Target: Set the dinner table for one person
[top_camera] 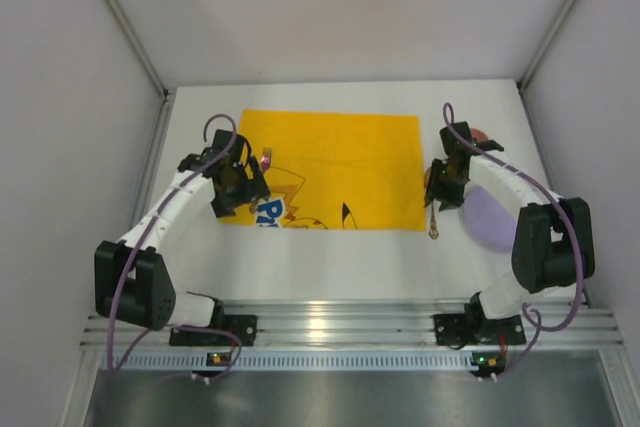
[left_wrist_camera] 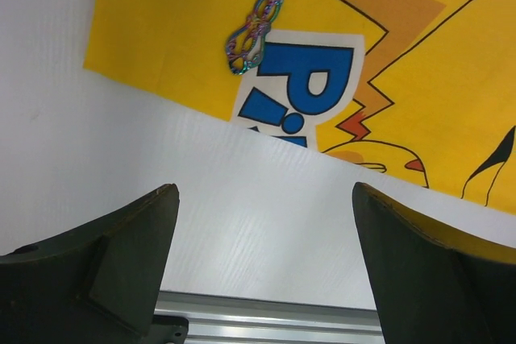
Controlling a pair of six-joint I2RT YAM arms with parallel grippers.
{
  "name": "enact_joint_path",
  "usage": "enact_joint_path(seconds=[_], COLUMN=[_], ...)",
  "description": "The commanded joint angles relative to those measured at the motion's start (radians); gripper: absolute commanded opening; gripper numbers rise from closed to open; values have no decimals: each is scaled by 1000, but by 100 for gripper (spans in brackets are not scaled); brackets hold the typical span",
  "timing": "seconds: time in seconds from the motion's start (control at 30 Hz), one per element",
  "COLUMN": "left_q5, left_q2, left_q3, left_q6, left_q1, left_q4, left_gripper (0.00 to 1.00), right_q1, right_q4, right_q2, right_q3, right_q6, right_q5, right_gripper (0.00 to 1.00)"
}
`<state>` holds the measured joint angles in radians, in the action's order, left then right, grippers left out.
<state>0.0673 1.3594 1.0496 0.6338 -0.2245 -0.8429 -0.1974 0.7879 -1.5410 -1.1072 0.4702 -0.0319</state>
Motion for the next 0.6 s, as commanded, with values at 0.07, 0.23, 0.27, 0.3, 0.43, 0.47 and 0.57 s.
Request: enact_joint_path(seconds=[0.07,0.23,0.27,0.3,0.43,0.47,0.57], left_q5=[15,25,26,28,40,43,43], left_q2=[40,67,73,75,84,87,93], left_q3=[84,92,92,92,99,104,112], left_q6=[20,32,32,33,32,33,37], left_q1=[-52,-82,-85,-87,-87,-87,-87], left_q4=[57,65,67,67,68,67,64], left_gripper=[93,93,93,93,93,93,93], right_q1=[46,62,62,62,61,59,61], right_q4=[30,16,7,2,-19,-32,-33], right_q2=[-14,-91,-103,-126,-175,-185,-226], right_q3=[-16,-45,-48,-52,-80,-85,-120], right_q6=[-62,-81,-82,-85,-81,-81,-85], right_q5=[87,95,90,84,67,66,64], right_gripper=[41,40,41,40,39,39,38])
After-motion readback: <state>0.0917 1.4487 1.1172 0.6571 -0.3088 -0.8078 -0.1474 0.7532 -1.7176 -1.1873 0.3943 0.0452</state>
